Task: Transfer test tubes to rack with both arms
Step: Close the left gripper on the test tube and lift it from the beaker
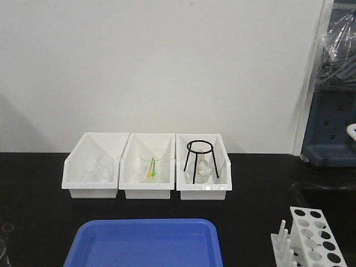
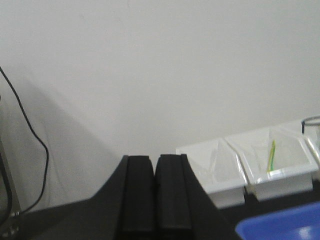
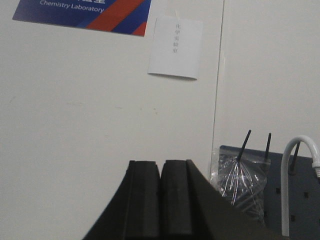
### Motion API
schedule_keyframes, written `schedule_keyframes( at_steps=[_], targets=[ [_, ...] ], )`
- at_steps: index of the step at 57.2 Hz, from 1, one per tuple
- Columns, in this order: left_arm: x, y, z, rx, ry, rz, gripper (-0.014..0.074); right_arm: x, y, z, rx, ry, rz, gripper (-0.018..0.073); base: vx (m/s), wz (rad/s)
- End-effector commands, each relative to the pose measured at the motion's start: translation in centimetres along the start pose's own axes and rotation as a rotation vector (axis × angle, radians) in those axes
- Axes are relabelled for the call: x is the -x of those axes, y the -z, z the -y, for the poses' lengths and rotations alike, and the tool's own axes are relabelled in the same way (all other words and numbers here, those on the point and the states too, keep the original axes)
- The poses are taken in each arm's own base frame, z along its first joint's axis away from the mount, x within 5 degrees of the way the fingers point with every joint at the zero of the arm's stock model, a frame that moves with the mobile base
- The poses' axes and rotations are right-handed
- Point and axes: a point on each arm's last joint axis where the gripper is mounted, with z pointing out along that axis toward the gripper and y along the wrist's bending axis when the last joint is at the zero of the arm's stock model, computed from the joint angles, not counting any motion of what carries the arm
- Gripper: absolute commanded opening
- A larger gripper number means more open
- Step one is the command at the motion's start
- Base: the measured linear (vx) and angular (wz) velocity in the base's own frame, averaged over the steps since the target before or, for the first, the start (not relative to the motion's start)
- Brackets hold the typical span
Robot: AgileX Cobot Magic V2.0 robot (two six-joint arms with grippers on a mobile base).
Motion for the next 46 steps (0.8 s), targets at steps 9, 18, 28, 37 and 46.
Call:
schedule_keyframes(
  at_steps=[9,18,28,37,46],
  targets=[
    [9.6,-0.3,-2.3,0.049,0.043,0.172,-0.0001,6.2,-3.3,1.6,-0.011,-0.011,-0.045,-0.0009,0.00,0.00],
    [10.4,-2.8,-2.8,0.044,0.048,-0.013,-0.0001,5.8,-5.8,1.6,0.007,-0.012,-0.155,-0.0009,0.00,0.00],
    [8.5,-5.7,-2.5,0.016,0.049,-0.182,-0.0001,2.9,-8.0,1.1,0.039,-0.016,-0.325,-0.0009,0.00,0.00],
    [7.5,-6.9,-2.4,0.003,0.049,-0.248,-0.0001,1.3,-9.0,0.8,0.055,-0.019,-0.406,-0.0009,0.00,0.00],
    [6.8,-7.6,-2.2,-0.004,0.048,-0.301,0.0002,0.1,-9.6,0.6,0.066,-0.020,-0.460,-0.0009,0.00,0.00]
  ],
)
